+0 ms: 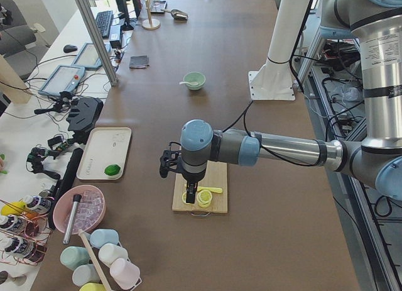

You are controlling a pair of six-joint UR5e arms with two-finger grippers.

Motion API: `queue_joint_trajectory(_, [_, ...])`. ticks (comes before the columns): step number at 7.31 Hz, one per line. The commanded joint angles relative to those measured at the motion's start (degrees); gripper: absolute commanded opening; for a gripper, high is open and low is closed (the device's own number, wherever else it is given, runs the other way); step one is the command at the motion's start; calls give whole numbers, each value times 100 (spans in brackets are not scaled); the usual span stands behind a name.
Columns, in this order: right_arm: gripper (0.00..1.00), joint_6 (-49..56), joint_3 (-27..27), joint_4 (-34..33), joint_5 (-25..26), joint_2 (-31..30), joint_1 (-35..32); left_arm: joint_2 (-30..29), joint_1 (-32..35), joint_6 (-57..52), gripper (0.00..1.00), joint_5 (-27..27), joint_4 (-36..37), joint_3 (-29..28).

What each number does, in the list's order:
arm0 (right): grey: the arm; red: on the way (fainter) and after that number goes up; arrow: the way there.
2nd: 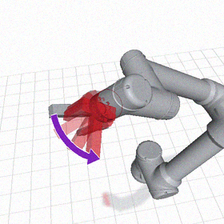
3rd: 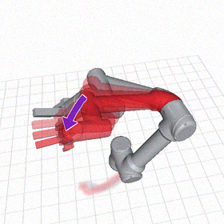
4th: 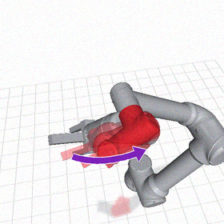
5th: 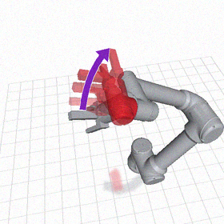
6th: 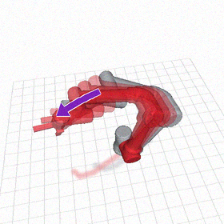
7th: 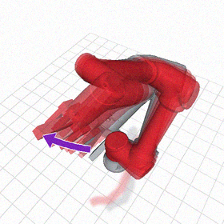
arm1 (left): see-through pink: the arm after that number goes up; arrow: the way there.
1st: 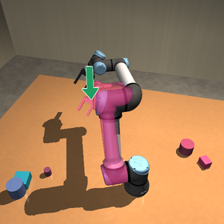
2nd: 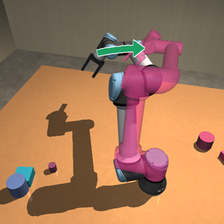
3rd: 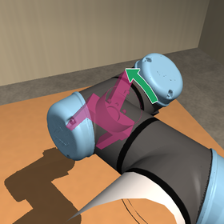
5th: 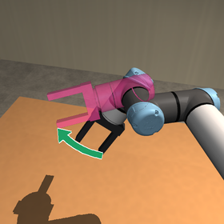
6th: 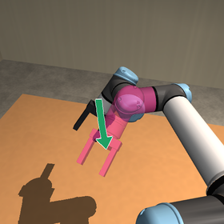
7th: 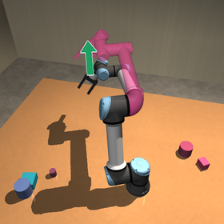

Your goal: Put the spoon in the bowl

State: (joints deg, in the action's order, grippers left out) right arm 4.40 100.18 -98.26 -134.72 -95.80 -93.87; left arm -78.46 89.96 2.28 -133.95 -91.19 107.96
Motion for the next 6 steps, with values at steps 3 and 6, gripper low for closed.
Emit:
queue_joint_trajectory(3, [100, 9, -7, 0, -19, -9, 9, 14, 4, 0, 98, 9, -188, -20])
queue_joint_trajectory(6, [100, 9, -7, 0, -19, -35, 18, 32, 4, 0, 98, 9, -215, -38])
